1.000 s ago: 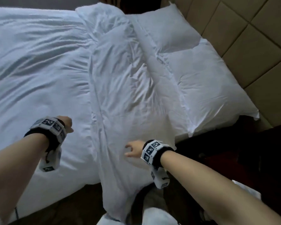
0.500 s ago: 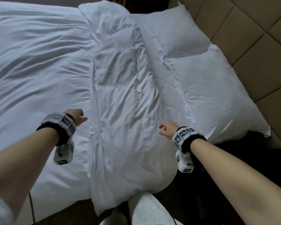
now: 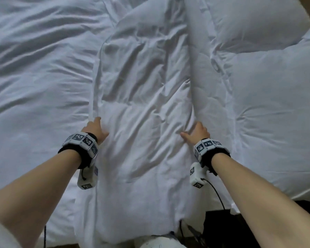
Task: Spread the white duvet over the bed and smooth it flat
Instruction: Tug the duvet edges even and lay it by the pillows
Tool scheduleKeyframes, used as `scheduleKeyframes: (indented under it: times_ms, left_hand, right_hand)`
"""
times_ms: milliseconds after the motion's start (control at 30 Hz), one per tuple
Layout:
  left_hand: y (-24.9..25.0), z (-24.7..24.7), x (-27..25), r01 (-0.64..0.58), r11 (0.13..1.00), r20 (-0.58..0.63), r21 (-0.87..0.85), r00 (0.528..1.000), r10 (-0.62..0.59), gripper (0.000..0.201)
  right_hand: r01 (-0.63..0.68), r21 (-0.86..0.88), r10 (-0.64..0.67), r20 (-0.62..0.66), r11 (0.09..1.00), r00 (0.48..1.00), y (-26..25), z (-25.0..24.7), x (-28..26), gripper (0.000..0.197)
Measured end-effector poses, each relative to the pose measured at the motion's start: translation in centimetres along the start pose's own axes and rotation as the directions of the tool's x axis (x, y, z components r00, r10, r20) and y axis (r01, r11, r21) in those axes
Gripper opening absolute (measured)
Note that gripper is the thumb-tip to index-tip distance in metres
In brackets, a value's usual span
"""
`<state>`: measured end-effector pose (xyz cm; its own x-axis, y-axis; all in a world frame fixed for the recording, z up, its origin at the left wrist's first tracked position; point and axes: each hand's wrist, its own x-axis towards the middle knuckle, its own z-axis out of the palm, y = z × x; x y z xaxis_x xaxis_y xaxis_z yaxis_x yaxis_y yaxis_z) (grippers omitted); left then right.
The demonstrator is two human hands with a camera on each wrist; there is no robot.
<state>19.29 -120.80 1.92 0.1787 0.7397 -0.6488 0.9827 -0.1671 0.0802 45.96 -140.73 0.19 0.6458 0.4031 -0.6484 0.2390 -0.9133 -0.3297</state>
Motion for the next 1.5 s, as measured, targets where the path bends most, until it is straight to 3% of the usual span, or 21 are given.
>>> scheduleKeyframes:
  times_ms: [67, 133, 200, 333, 467, 567, 667, 767, 833, 1000, 1100, 1233, 1367, 1500]
  left_hand:
    - [-0.3, 1.6, 1.6, 0.053, 0.996, 0.022, -0.075, 0.998, -0.051, 0.077]
    - [-0.5, 2.7, 2.4, 0.096, 0.984, 0.032, -0.149, 0.995, -0.092, 0.081]
    - [-0.2, 2.9, 2.4, 0.145, 0.971, 0.032, -0.19, 0.989, -0.142, 0.081]
    - [0.1, 1.6, 2.6, 0.102, 0.984, 0.009, -0.147, 0.995, -0.102, 0.058]
    - [-0.1, -0.2, 2.3, 0.017, 0.994, -0.01, -0.106, 1.0, -0.018, 0.054]
    - [-0.4, 0.5, 1.9, -0.013, 0.997, -0.003, -0.075, 1.0, 0.013, 0.054]
    - [-1.1, 1.6, 1.5, -0.008, 1.0, 0.004, 0.002, 1.0, 0.008, 0.05]
    - [-2.5, 1.5, 0.8, -0.002, 0.999, 0.035, 0.033, 0.999, 0.001, 0.061]
    - [-3.4, 0.5, 0.3, -0.004, 1.0, 0.028, 0.014, 1.0, 0.003, 0.068]
    - [-7.6, -4.8, -1.7, -0.012, 0.993, -0.08, -0.115, 0.997, 0.003, 0.06]
    - [-12.6, -8.1, -4.0, -0.046, 0.98, -0.141, -0.194, 0.99, 0.019, 0.057]
    - [-22.8, -11.6, -7.7, -0.081, 0.959, -0.229, -0.273, 0.973, 0.017, 0.055]
    - [-37.1, -13.8, -13.3, -0.07, 0.933, -0.283, -0.353, 0.958, -0.036, 0.053]
    - [-54.3, -15.5, -18.6, 0.036, 0.906, -0.332, -0.421, 0.924, -0.191, 0.051]
  right_hand:
    - [-0.065, 0.181, 0.047, 0.104, 0.981, 0.993, 1.2, 1.1, 1.0, 0.107]
    - [-0.119, 0.256, 0.083, 0.149, 0.959, 0.985, 2.4, 2.2, 1.2, 0.109]
    - [-0.133, 0.218, 0.111, 0.114, 0.967, 0.987, 3.1, 2.8, 1.2, 0.091]
    - [-0.086, 0.206, 0.072, 0.071, 0.975, 0.995, 3.2, 1.3, 0.3, 0.046]
    - [-0.05, 0.326, 0.061, -0.022, 0.944, 0.998, 4.9, -1.5, -2.5, 0.051]
    - [-0.12, 0.207, 0.134, -0.051, 0.971, 0.99, 6.9, -1.0, -2.7, 0.055]
    - [-0.231, 0.058, 0.232, -0.016, 0.971, 0.973, 8.2, 0.4, -2.0, 0.038]
    - [-0.262, -0.005, 0.262, -0.006, 0.965, 0.965, 7.8, 0.9, -2.3, 0.038]
    - [-0.254, -0.05, 0.253, -0.029, 0.966, 0.967, 6.5, 0.3, -2.4, 0.041]
    - [-0.111, -0.108, 0.097, -0.123, 0.988, 0.988, -1.5, -1.1, -3.9, 0.041]
    - [0.037, -0.122, -0.047, -0.087, 0.992, 0.995, -8.6, 0.3, -7.7, 0.041]
    - [0.227, -0.128, -0.24, -0.102, 0.966, 0.965, -18.5, 4.9, -15.1, 0.042]
    - [0.375, -0.192, -0.394, -0.066, 0.907, 0.917, -27.3, 13.4, -25.1, 0.043]
    - [0.543, -0.222, -0.545, 0.058, 0.81, 0.837, -36.4, 24.9, -35.7, 0.041]
